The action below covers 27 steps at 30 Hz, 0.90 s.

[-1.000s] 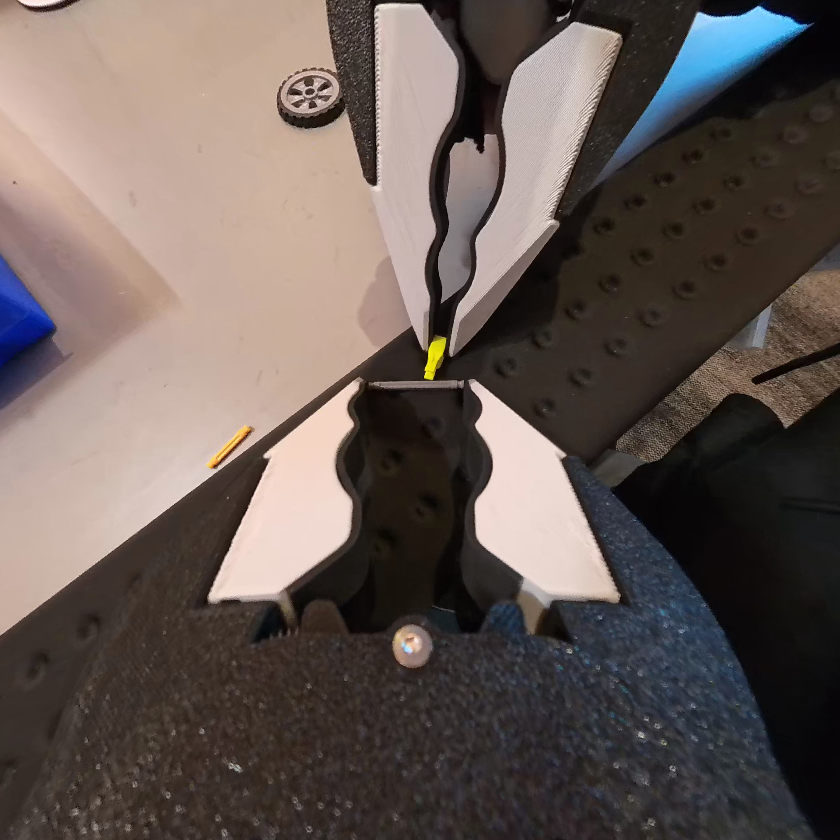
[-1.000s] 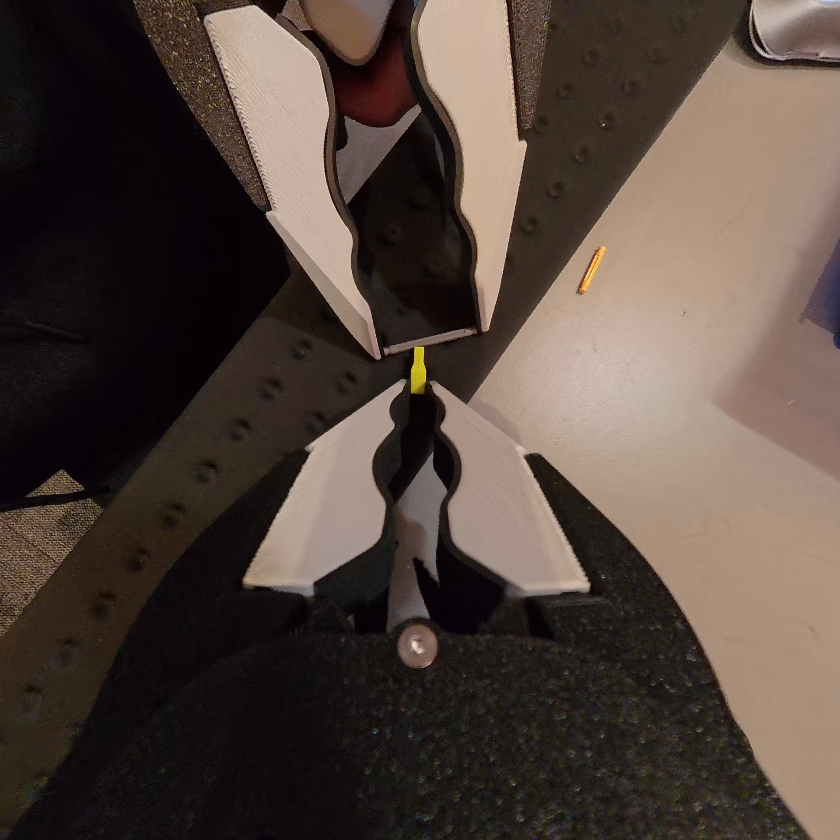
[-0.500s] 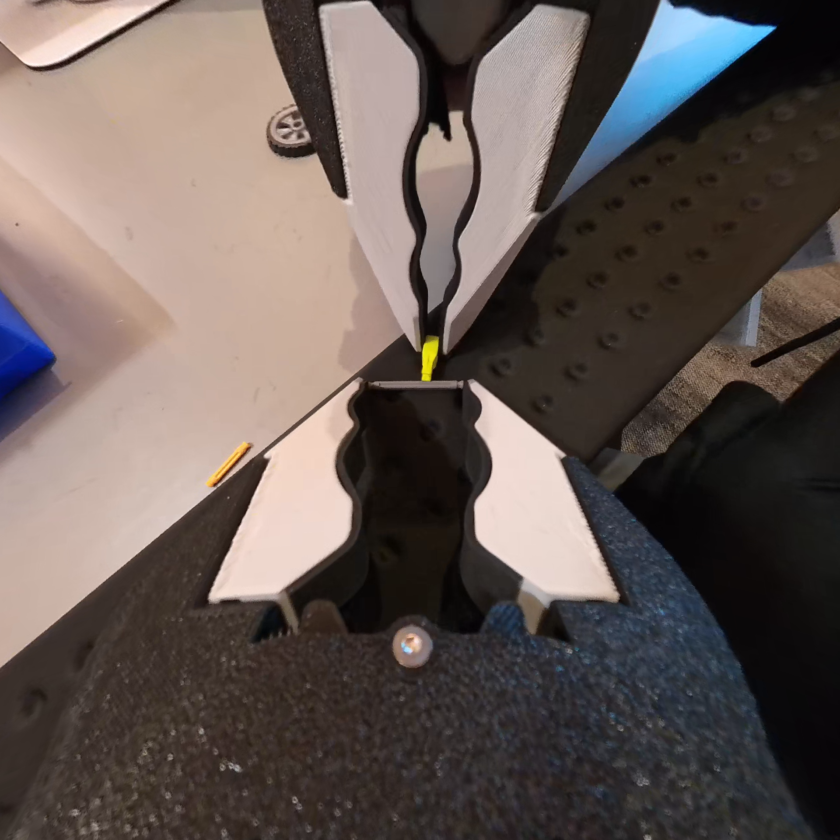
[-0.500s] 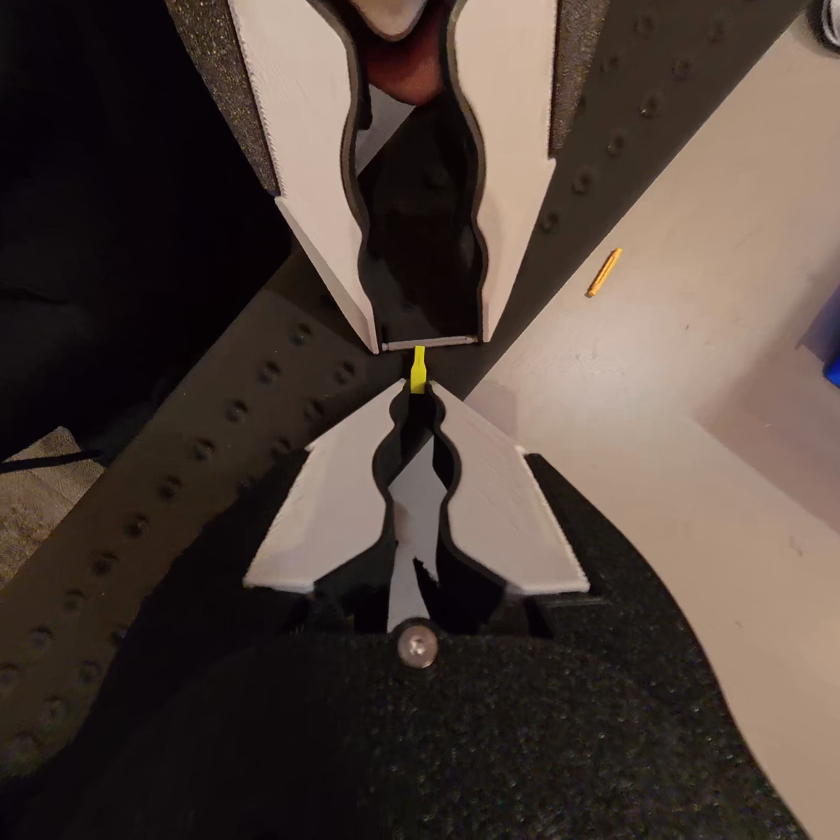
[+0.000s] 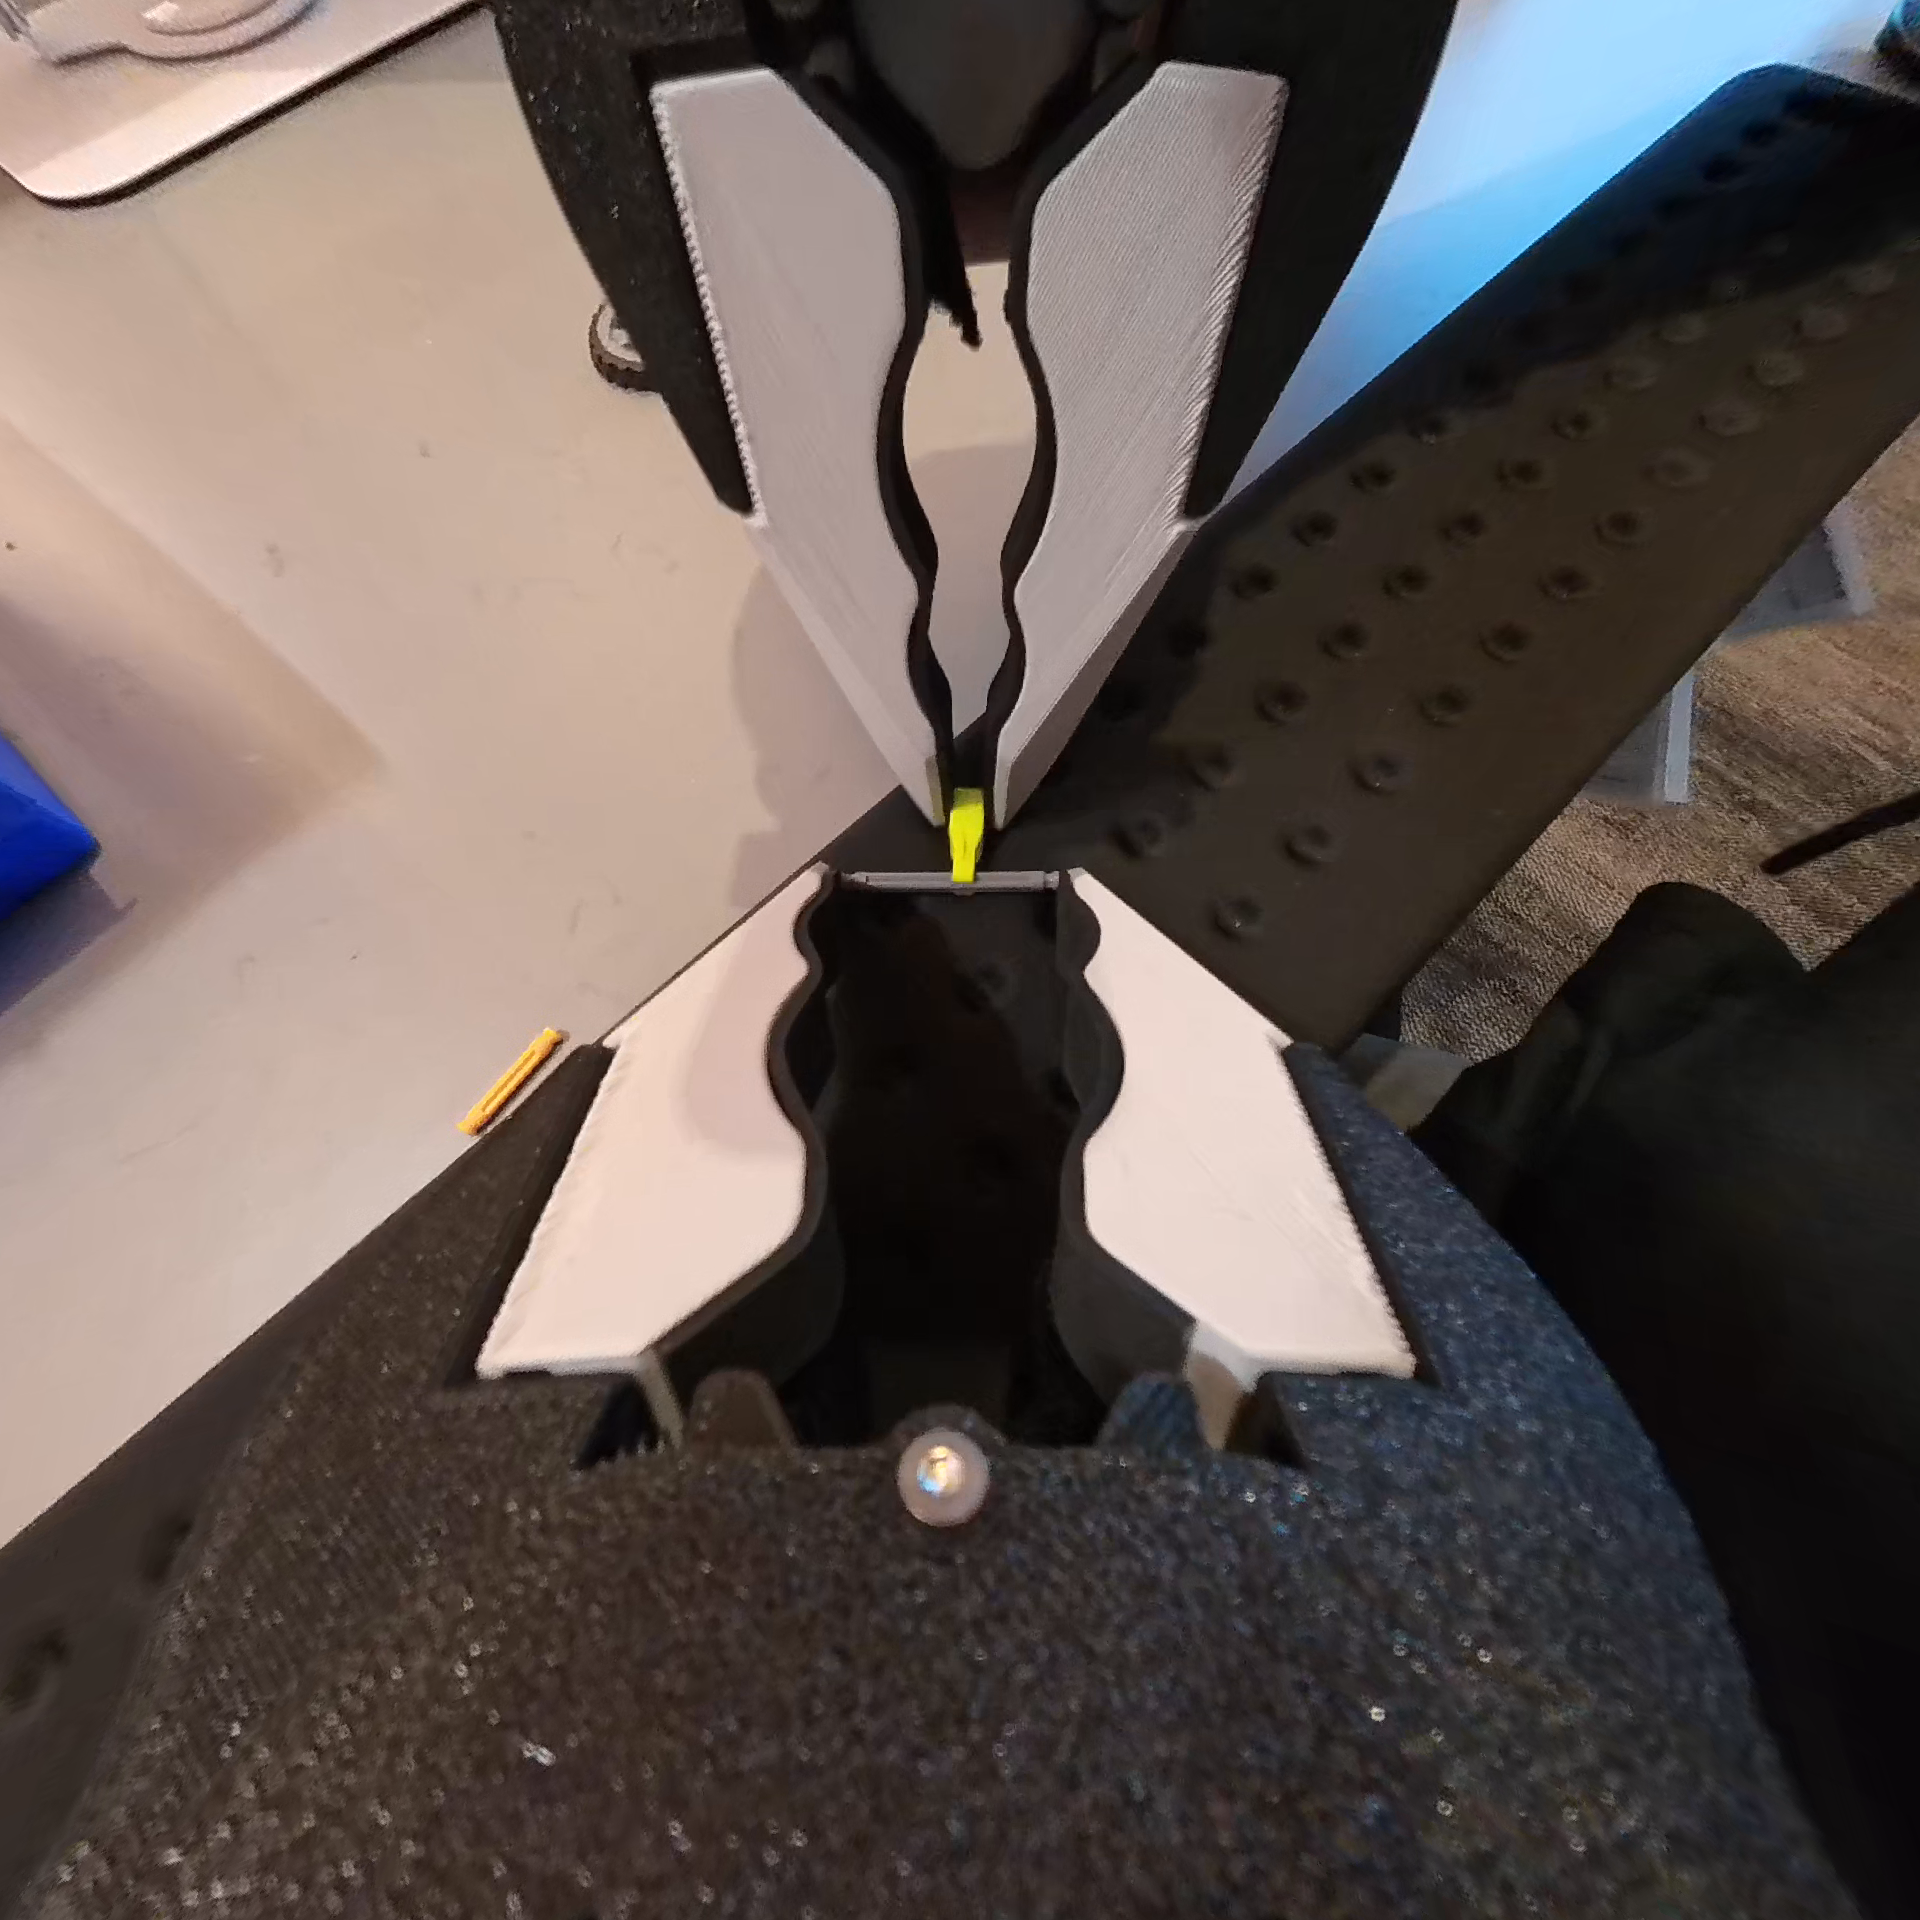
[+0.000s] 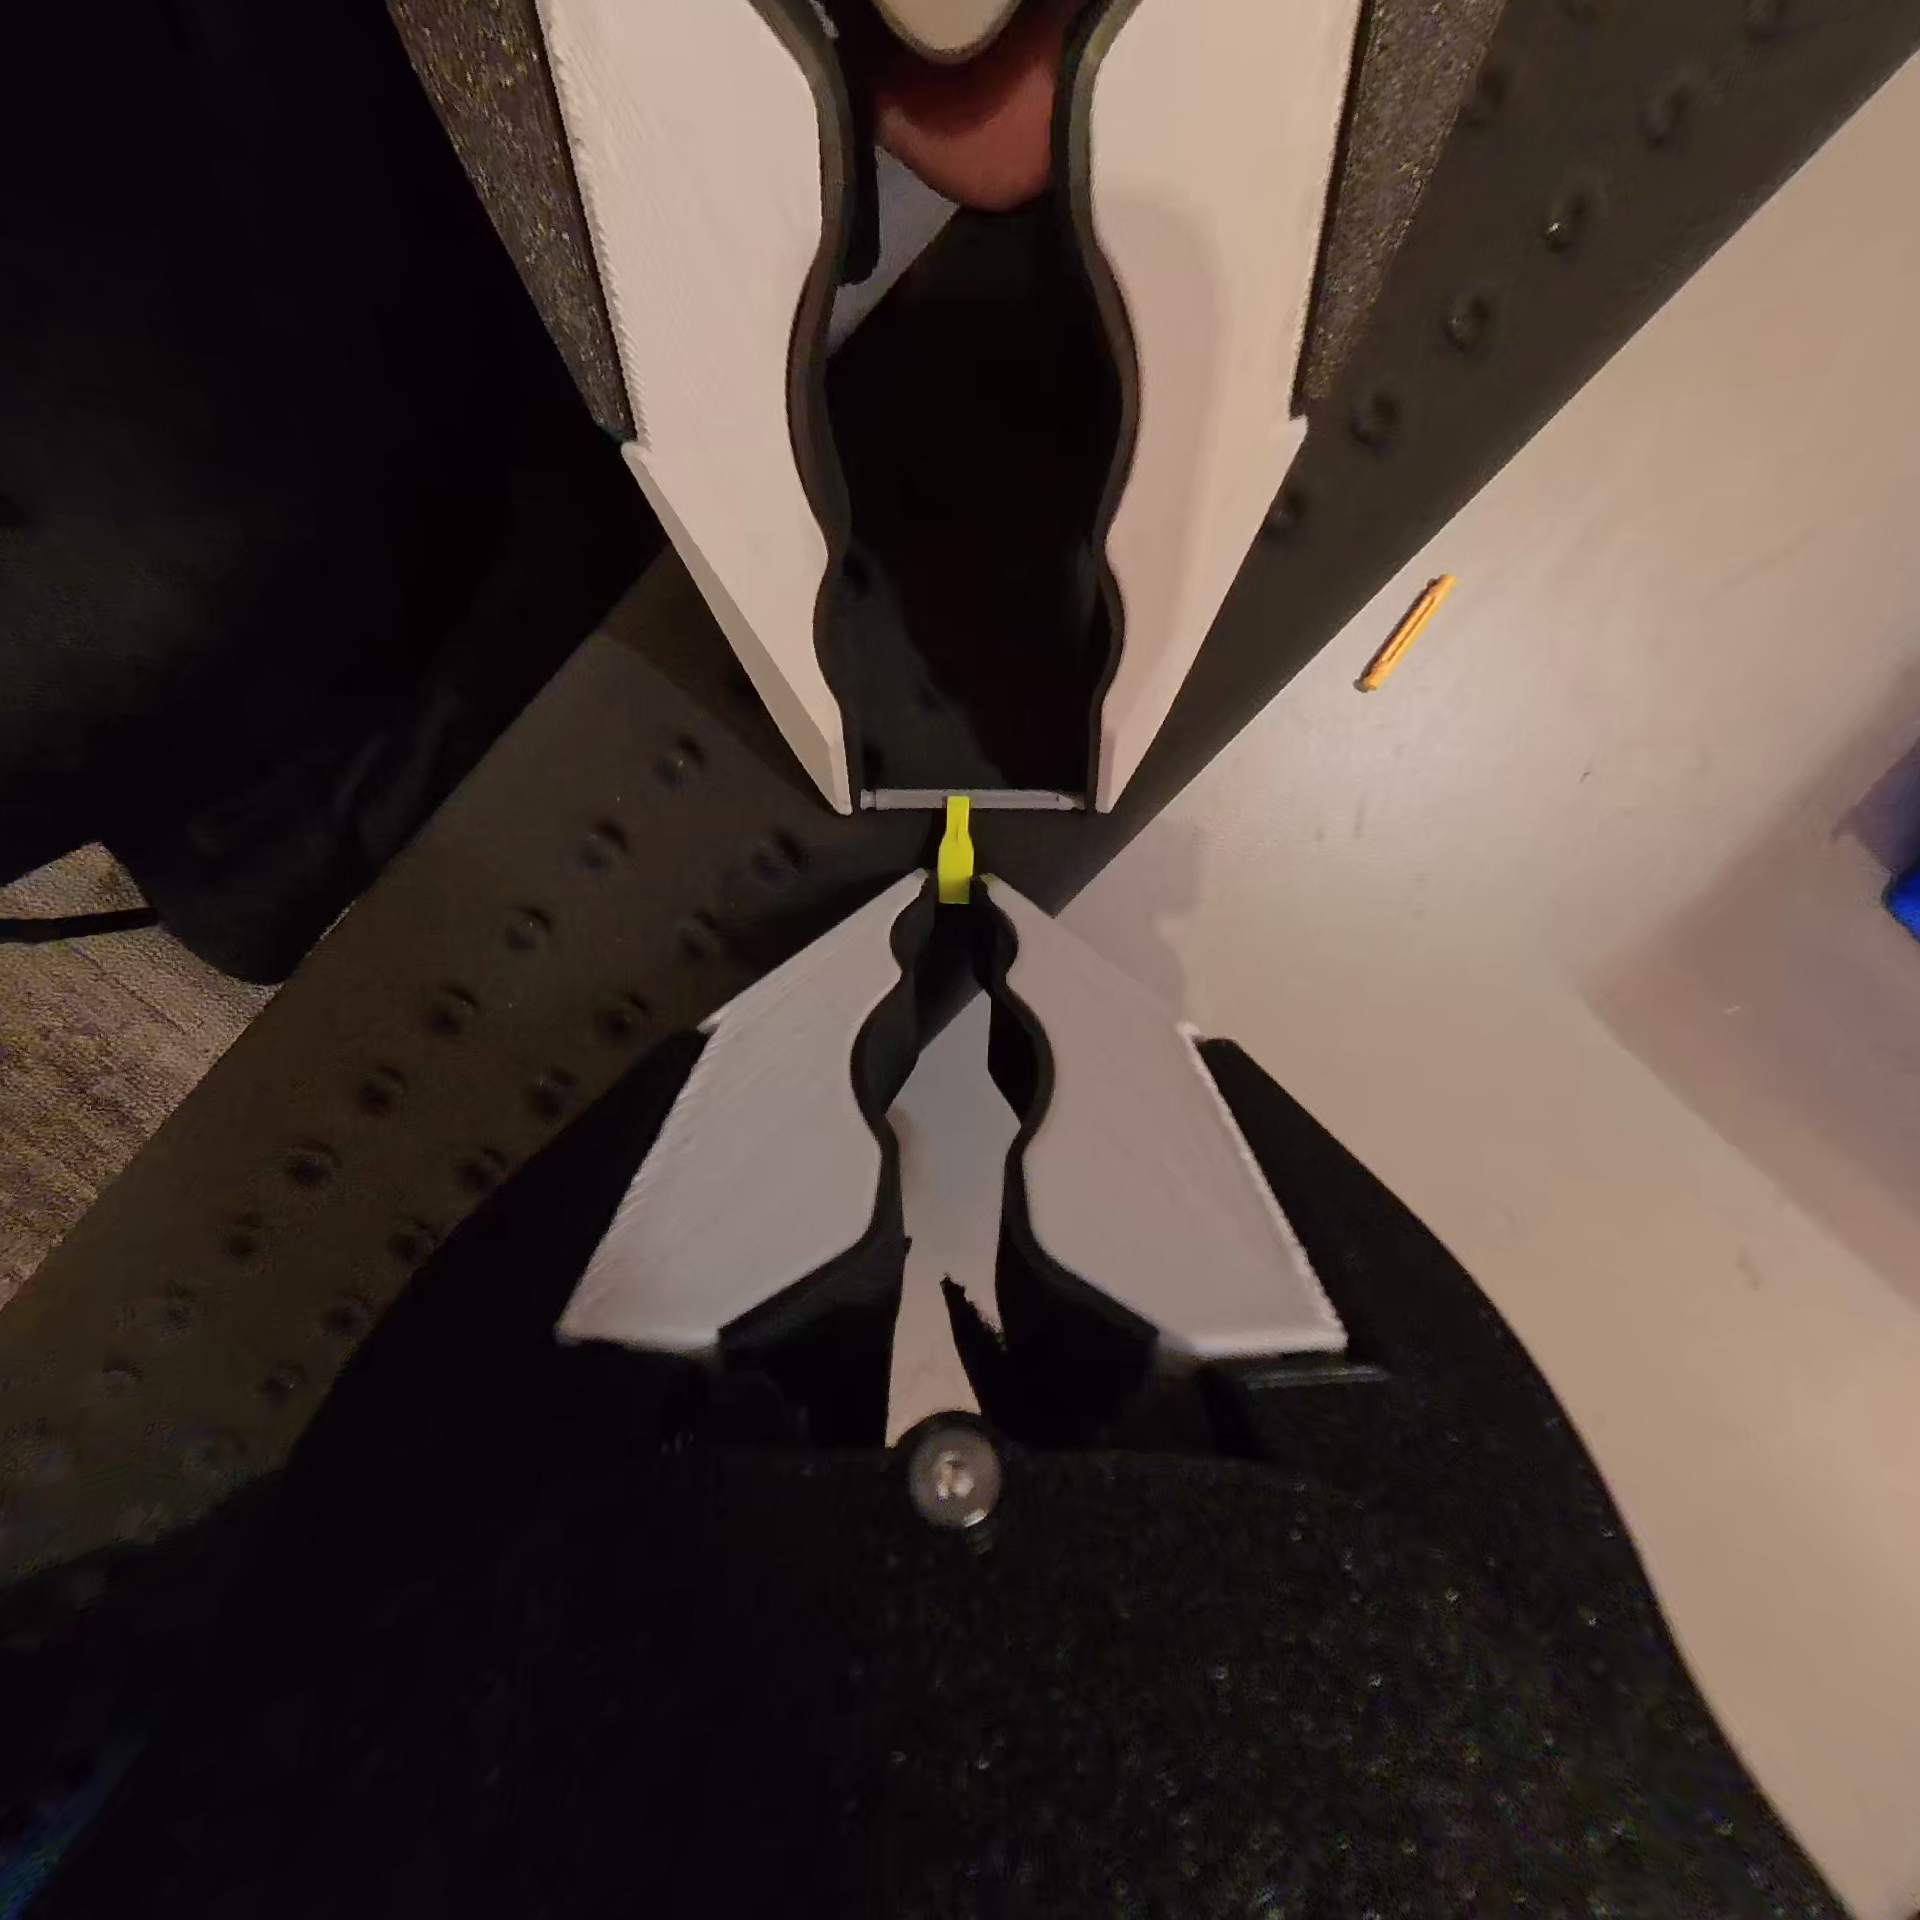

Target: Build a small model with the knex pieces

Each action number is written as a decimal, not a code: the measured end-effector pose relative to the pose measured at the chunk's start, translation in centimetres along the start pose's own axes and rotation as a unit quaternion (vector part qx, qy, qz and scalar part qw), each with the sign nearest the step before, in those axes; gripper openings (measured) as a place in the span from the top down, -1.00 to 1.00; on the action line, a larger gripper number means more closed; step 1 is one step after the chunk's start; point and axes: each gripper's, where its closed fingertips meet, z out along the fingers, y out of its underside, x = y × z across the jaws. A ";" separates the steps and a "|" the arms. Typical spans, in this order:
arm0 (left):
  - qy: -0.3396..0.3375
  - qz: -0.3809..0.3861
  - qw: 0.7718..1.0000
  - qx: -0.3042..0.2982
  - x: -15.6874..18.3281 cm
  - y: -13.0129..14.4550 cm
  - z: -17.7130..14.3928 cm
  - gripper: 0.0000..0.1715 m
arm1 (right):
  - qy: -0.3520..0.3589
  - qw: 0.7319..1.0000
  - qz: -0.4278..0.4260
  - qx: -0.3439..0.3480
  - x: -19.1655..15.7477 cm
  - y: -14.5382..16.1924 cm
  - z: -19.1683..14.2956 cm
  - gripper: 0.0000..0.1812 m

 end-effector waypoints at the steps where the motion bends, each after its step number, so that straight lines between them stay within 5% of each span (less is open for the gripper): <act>1: 0.000 0.000 1.000 -0.002 0.0 0.0 0.0 0.52 | 0.000 1.000 0.001 0.003 0.0 -0.1 0.1 0.97; 27: -0.005 -0.010 1.000 0.003 0.0 0.2 0.1 0.52 | -0.007 0.996 -0.039 -0.082 0.1 -0.2 0.9 1.00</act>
